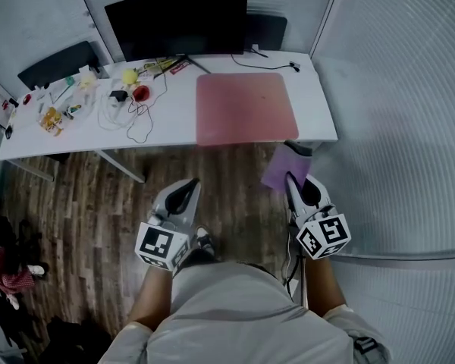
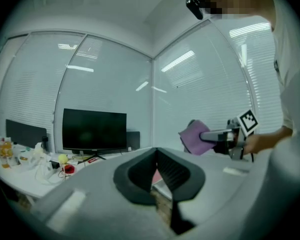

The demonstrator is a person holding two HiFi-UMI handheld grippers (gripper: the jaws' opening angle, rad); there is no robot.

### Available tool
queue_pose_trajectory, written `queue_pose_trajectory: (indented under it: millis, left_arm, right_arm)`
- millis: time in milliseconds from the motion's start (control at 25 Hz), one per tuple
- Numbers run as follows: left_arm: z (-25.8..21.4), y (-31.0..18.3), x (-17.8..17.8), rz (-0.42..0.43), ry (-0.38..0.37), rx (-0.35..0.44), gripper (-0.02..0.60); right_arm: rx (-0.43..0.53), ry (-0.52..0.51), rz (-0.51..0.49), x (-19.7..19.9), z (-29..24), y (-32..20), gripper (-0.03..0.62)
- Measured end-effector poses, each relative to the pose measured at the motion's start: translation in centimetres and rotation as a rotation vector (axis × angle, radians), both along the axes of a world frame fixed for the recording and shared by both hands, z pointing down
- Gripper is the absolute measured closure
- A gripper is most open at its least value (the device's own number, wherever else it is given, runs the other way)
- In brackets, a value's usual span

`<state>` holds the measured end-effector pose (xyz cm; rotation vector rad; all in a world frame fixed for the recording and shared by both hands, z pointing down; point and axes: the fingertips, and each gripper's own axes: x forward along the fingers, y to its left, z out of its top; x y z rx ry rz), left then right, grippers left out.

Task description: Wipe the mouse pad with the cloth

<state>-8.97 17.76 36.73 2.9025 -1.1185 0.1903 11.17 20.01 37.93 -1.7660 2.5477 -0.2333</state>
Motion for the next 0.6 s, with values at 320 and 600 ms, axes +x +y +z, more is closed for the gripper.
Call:
queue_pose_trajectory:
  millis: [320,600]
  left_arm:
    - [0.6,-10.5,-5.1,0.044,0.007,-0.020,0.578]
    - [0.9,-17.7,-9.0,0.040,0.022,-0.019,0.578]
  right_arm:
    - [-0.020,0.012,0.052,-4.6,-0.5,-10.4,0.543]
    - [-0.026,0.001,0.084,-7.5,-1.1,-17.2,0.545]
